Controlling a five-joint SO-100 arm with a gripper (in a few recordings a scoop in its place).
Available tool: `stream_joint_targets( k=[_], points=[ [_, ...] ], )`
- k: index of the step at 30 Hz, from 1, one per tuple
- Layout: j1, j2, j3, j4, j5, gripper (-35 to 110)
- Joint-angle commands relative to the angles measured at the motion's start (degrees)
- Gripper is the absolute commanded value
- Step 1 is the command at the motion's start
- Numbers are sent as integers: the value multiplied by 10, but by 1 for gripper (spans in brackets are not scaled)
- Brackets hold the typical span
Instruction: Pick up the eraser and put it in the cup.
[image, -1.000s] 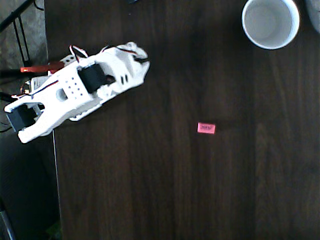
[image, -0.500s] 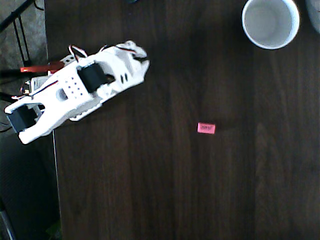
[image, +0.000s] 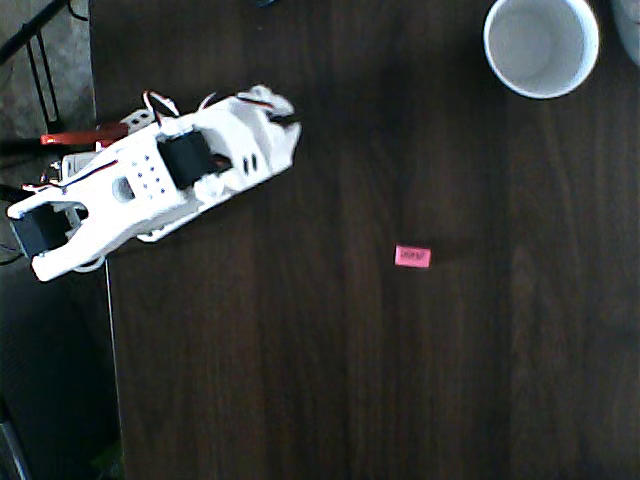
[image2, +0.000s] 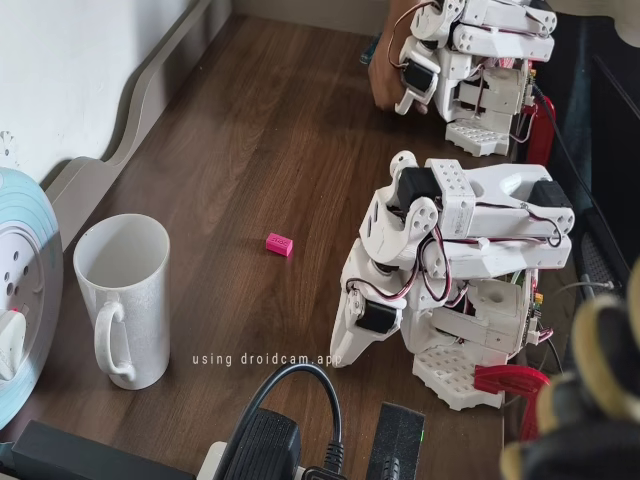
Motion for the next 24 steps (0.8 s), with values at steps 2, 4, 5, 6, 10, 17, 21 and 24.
stream_joint_targets(
  k=[2,4,5,6,10,17,21,24],
  points=[
    [4,-19,-63,55,25,11],
    [-11,-79,-127,87,74,12],
    [-11,-102,-149,85,96,12],
    [-4,-128,-167,83,105,13],
    [62,-200,-202,33,117,14],
    [221,-499,-331,-137,140,16],
    [284,-635,-400,-233,112,17],
    [301,-707,-446,-254,116,17]
  ],
)
